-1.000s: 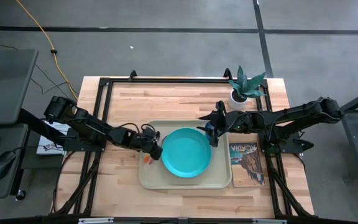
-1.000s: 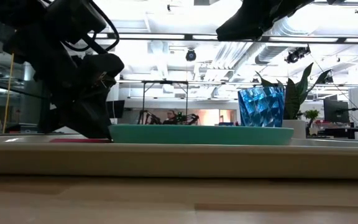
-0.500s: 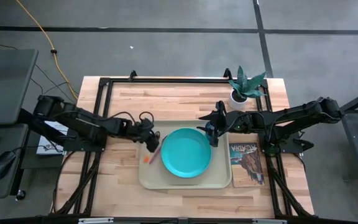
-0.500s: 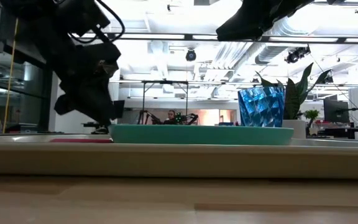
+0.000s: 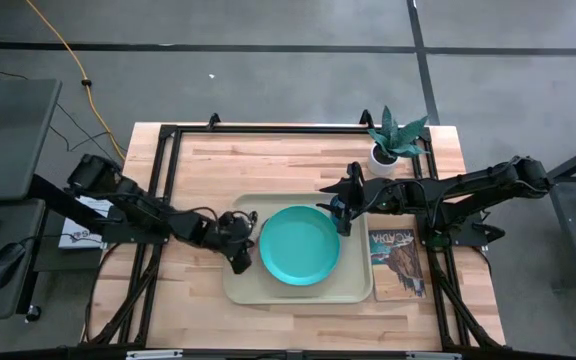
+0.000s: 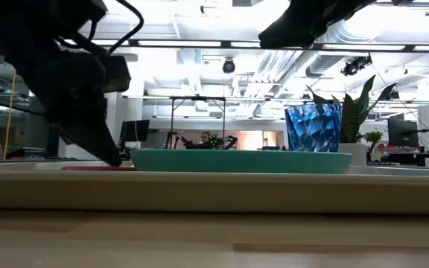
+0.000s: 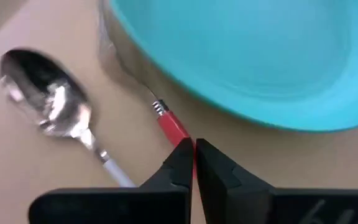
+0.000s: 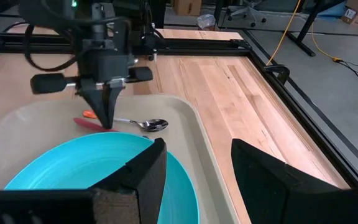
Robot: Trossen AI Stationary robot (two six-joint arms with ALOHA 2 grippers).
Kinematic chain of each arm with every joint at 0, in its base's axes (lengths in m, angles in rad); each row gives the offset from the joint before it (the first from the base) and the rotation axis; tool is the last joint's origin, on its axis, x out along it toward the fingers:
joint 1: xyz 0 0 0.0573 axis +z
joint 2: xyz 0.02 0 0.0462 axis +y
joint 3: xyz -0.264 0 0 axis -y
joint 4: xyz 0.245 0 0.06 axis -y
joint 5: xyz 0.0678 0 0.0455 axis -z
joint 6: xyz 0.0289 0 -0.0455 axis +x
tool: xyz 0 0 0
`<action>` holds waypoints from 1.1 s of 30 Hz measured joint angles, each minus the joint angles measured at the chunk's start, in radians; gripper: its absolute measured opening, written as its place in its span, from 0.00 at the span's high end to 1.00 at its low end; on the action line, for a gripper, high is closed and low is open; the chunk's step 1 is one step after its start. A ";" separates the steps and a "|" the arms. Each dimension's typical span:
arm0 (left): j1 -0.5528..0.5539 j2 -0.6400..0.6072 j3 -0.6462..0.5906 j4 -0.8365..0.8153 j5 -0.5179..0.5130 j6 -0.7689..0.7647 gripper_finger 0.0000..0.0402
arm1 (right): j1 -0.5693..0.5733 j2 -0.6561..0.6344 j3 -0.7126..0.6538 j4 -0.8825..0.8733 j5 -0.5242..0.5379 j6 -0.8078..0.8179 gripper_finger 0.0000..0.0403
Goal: Pick and place plate/cup/fork/spoon on tray
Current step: Put the pink fork to the left of the blue plate on the gray serving tray
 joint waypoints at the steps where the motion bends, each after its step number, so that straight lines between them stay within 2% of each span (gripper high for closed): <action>1: -0.006 0.005 0.000 0.021 0.000 0.017 1.00 | 0.000 0.000 0.000 0.001 0.000 0.000 0.57; 6: -0.016 0.025 0.000 0.103 -0.003 0.116 1.00 | 0.000 0.000 0.000 0.000 0.000 0.000 0.57; 11: -0.008 0.019 0.000 0.102 -0.025 0.148 1.00 | 0.000 0.000 0.000 -0.002 0.000 -0.001 0.57; 18: -0.008 0.046 0.002 0.083 0.022 0.214 1.00 | 0.000 0.000 0.000 -0.005 0.000 -0.001 0.57; 25: -0.008 0.066 0.003 0.149 0.029 0.305 1.00 | 0.000 0.000 0.000 -0.003 0.000 -0.001 0.57; 28: -0.008 0.067 0.011 0.115 0.025 0.318 1.00 | 0.000 0.000 0.000 -0.003 0.000 -0.001 0.57; 33: 0.001 0.065 0.042 0.088 -0.044 0.364 1.00 | 0.000 0.000 0.000 -0.004 0.000 -0.001 0.57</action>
